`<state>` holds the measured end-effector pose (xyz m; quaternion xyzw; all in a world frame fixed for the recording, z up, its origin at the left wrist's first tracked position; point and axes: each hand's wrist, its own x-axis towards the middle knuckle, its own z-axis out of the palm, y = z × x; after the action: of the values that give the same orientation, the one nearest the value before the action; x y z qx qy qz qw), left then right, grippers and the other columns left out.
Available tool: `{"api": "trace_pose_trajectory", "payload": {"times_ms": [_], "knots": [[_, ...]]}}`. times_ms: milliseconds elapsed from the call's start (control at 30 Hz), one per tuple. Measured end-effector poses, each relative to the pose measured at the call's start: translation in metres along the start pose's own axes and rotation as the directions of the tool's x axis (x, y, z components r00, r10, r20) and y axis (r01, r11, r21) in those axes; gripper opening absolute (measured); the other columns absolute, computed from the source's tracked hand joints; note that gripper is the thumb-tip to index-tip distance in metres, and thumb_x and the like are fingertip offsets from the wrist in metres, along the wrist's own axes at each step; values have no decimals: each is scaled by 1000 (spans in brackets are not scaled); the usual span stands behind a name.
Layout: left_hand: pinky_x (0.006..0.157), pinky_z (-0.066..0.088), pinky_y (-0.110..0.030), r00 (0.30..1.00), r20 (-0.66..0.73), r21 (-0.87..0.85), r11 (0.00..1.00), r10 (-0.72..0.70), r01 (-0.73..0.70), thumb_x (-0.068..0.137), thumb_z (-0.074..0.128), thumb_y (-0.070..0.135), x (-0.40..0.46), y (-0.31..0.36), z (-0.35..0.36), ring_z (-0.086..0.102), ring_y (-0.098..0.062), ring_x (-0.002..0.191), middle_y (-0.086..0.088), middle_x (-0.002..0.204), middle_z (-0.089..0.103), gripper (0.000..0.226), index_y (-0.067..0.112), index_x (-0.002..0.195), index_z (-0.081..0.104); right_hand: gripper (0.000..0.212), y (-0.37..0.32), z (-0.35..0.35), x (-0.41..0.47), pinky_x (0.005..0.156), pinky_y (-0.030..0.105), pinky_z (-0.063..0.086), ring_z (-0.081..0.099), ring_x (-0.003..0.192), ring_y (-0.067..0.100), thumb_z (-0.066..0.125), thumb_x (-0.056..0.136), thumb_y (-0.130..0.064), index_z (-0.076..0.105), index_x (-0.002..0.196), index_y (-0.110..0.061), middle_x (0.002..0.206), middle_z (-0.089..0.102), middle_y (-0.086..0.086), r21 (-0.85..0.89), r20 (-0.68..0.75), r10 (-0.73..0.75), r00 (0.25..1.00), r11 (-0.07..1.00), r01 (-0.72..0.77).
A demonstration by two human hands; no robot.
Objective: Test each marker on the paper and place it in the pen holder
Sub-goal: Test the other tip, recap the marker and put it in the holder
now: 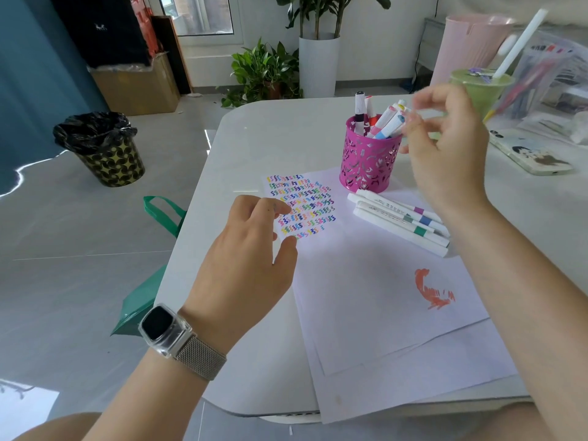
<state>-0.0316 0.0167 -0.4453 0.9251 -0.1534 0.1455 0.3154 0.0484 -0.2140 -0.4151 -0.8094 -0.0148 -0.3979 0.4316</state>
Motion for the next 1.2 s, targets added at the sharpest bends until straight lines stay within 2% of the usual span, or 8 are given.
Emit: {"api": "trace_pose_trajectory", "payload": {"times_ms": [100,233,400,700,800,900,1033,1200], "knots": [[76,51,-30,1000,13,10,1000,-8,7,87,54,27,0,0,0,57,-3,88,12,113,42,32,24,119,52,9,1,-9,-2,66,11,44,57,63,-1,64,85,-14,67,87,-22,87,69,-7,-178,270,71,960,984,-23],[75,52,-33,1000,21,17,1000,-6,6,87,53,27,0,1,2,59,-4,87,10,115,43,32,24,119,51,17,3,-24,-13,70,22,50,64,69,5,81,71,-14,73,79,-27,75,72,-6,-379,585,294,756,923,-67],[74,52,-31,1000,20,28,1000,-1,0,88,54,27,0,2,4,60,-3,84,9,115,44,32,23,119,51,22,-2,-33,-19,69,24,50,64,73,5,85,65,-14,74,82,-24,73,71,-7,-537,601,438,669,841,-68],[72,51,-30,1000,29,38,999,1,-2,88,54,26,0,0,5,60,-4,84,9,116,44,32,23,119,51,9,-17,-5,-41,71,29,43,57,90,26,61,85,-25,65,89,-18,86,57,-11,-689,603,391,695,694,209],[74,52,-30,1000,25,32,999,-3,2,87,54,26,0,-1,4,60,-4,83,10,114,44,32,23,119,51,14,-16,-2,-41,76,31,48,59,94,25,59,87,-24,67,96,-18,92,64,-5,-602,609,356,709,790,120],[75,51,-30,1000,30,13,1000,-6,6,87,52,31,0,0,3,59,-1,83,12,111,44,32,24,118,51,9,-29,-3,-37,57,26,46,58,71,13,58,89,-17,66,92,-17,81,64,-2,-239,617,380,689,925,-295],[77,49,-25,997,71,-53,998,-43,47,86,46,44,1,3,3,55,7,85,15,109,47,35,28,117,50,11,-48,-5,-36,45,23,45,58,58,13,52,92,-8,62,88,-7,76,62,4,153,687,391,612,746,-648],[75,47,-21,989,140,-141,988,-49,69,87,39,50,1,6,2,53,4,88,15,107,52,36,30,115,50,8,-59,1,-41,44,22,48,65,58,19,52,93,-6,55,87,-3,78,62,10,309,694,390,606,598,-739]]}}
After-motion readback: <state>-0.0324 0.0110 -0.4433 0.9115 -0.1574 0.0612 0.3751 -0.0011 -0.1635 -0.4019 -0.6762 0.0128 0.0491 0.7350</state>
